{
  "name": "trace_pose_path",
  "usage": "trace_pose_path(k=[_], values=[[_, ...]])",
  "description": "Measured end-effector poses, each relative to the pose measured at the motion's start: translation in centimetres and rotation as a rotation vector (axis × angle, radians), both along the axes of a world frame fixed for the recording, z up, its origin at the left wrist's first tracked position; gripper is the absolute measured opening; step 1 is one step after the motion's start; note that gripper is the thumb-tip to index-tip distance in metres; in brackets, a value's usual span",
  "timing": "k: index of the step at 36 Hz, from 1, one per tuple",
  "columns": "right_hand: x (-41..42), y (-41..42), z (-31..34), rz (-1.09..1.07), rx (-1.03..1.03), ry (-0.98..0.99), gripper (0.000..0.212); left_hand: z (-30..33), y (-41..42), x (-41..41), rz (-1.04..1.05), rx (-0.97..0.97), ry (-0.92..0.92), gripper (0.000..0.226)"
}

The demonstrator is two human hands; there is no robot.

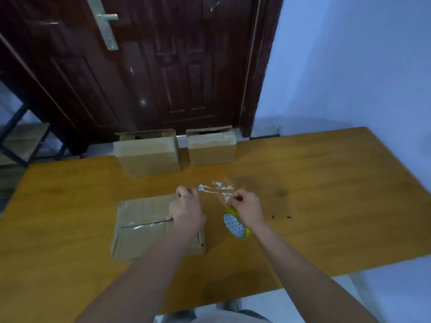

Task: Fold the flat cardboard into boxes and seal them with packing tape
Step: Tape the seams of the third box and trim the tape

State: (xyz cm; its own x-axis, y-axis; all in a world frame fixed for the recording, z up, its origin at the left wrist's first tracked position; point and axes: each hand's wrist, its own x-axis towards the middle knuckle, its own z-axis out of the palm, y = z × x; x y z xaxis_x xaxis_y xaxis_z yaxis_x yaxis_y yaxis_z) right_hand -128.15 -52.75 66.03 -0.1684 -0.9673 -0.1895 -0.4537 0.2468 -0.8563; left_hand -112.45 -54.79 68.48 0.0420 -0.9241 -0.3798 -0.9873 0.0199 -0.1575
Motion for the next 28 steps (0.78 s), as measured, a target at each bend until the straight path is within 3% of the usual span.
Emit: trace_pose_path(k=[5,9,11,13,16,18,22,28], values=[[0.3,-1.7,2.9,-0.067,-0.061,0.025,0.030,1.6,-2.0,0.8,0.074,0.049,0.161,0.068],[1.0,-2.2,4.8,-0.067,-0.081,0.033,0.027,3.3,-2.4,2.3,0.026,-0.045,0.266,0.055],[1.6,-2.5,5.7,-0.063,-0.085,0.047,0.026,3.9,-2.3,2.9,0.073,-0.148,0.468,0.054],[2.5,-2.9,6.4,-0.051,-0.091,0.087,0.026,4.2,-2.4,3.1,0.151,-0.176,0.817,0.055],[3.6,-3.4,7.5,-0.048,-0.111,0.154,0.031,5.0,-2.7,2.8,0.165,-0.023,1.319,0.075],[4.4,-3.6,8.2,-0.037,-0.122,0.194,0.026,5.2,-3.0,2.6,0.137,0.087,1.482,0.065],[5.4,-3.4,9.1,-0.073,-0.147,0.188,0.028,5.3,-3.8,2.7,0.092,0.044,1.566,0.027],[6.3,-2.1,10.5,-0.097,-0.137,0.145,0.025,6.2,-4.4,3.7,0.100,0.112,1.642,0.022]])
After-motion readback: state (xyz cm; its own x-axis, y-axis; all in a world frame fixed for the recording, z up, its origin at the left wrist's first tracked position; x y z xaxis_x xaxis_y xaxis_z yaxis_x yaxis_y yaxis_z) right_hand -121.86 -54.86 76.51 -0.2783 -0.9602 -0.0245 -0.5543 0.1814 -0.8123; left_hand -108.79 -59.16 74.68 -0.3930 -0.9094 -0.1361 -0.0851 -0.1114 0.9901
